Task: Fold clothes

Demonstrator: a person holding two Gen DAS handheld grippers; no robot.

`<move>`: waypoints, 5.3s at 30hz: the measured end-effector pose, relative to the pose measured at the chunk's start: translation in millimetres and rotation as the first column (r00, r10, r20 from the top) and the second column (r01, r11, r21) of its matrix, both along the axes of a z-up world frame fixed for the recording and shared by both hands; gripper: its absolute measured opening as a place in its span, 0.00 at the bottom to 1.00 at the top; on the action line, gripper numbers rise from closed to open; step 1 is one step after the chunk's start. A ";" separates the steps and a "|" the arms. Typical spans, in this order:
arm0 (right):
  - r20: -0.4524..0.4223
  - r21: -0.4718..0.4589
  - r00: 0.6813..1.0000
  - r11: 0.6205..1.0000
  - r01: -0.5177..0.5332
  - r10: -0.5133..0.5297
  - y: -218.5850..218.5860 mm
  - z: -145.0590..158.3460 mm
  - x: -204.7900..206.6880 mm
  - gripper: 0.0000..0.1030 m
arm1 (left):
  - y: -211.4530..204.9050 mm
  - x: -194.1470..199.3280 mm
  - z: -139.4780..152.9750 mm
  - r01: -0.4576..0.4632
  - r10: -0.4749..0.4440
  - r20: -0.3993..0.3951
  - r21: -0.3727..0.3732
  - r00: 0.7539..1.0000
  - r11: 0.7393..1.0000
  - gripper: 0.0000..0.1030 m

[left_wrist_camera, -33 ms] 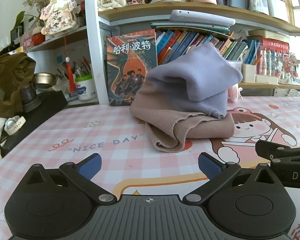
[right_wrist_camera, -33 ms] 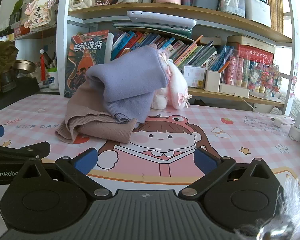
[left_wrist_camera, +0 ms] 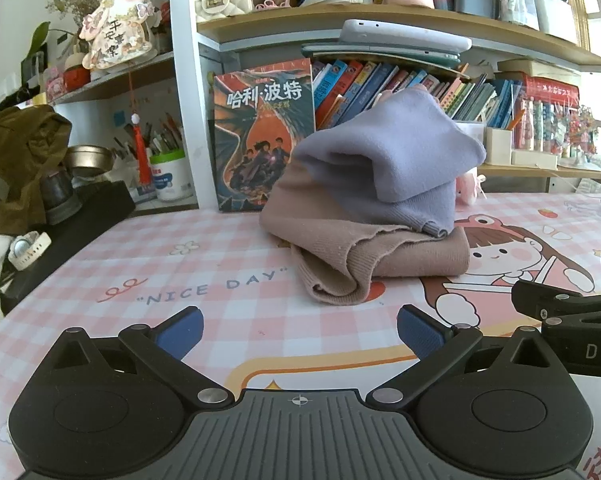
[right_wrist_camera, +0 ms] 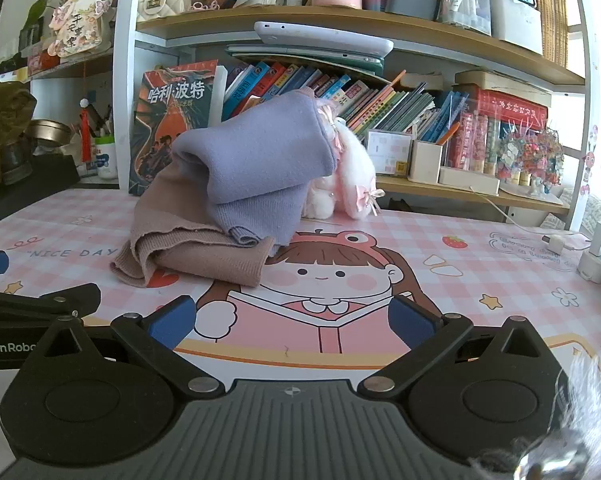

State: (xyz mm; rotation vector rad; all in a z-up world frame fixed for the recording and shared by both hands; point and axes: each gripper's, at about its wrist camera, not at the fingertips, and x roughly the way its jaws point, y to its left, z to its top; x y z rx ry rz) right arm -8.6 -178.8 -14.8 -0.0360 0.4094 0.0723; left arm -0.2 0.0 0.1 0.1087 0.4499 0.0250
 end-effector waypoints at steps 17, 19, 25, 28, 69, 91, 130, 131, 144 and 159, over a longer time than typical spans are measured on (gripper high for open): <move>-0.002 -0.005 1.000 1.000 0.001 -0.001 0.2 0.3 0.5 1.00 | -0.1 1.3 -1.0 -0.001 0.001 -0.005 -0.006 1.000 1.000 1.00; -0.002 -0.005 1.000 1.000 0.002 -0.002 0.0 0.4 0.8 1.00 | 0.6 0.7 -0.5 -0.001 0.001 -0.005 -0.006 1.000 1.000 1.00; -0.001 -0.006 1.000 1.000 0.003 -0.003 0.5 0.4 0.8 1.00 | 0.2 1.0 -0.8 -0.003 0.003 -0.004 -0.004 1.000 1.000 1.00; -0.002 -0.007 1.000 1.000 0.003 -0.003 0.7 0.4 0.8 1.00 | 0.2 1.6 -1.4 -0.003 0.003 -0.005 -0.005 1.000 1.000 1.00; -0.011 -0.016 1.000 1.000 0.000 0.000 2.2 -0.3 2.3 1.00 | 2.0 0.3 -0.3 -0.009 0.009 -0.008 -0.007 1.000 1.000 1.00; -0.027 -0.012 0.999 0.999 -0.030 0.029 3.0 -1.7 4.4 1.00 | 4.5 -0.6 1.2 -0.025 0.026 0.003 -0.009 1.000 1.000 1.00; -0.084 0.221 0.973 0.956 -0.192 0.215 -32.1 22.2 82.2 0.98 | -26.9 85.7 -2.9 0.174 -0.171 -0.079 0.031 0.982 0.984 0.65; -0.085 0.237 0.972 0.952 -0.192 0.217 -33.0 23.4 88.7 0.98 | -29.3 90.9 -5.8 0.176 -0.171 -0.088 0.050 0.981 0.983 0.65; -0.092 0.455 0.964 0.872 -0.181 0.248 -36.8 27.4 139.4 0.99 | 10.9 58.6 17.5 0.254 -0.255 0.024 -0.214 0.967 0.943 0.05; -0.124 0.661 0.936 0.731 -0.169 0.329 -49.1 33.0 134.2 0.38 | 49.8 -79.5 12.3 0.402 -0.401 0.057 -0.263 0.914 0.877 0.05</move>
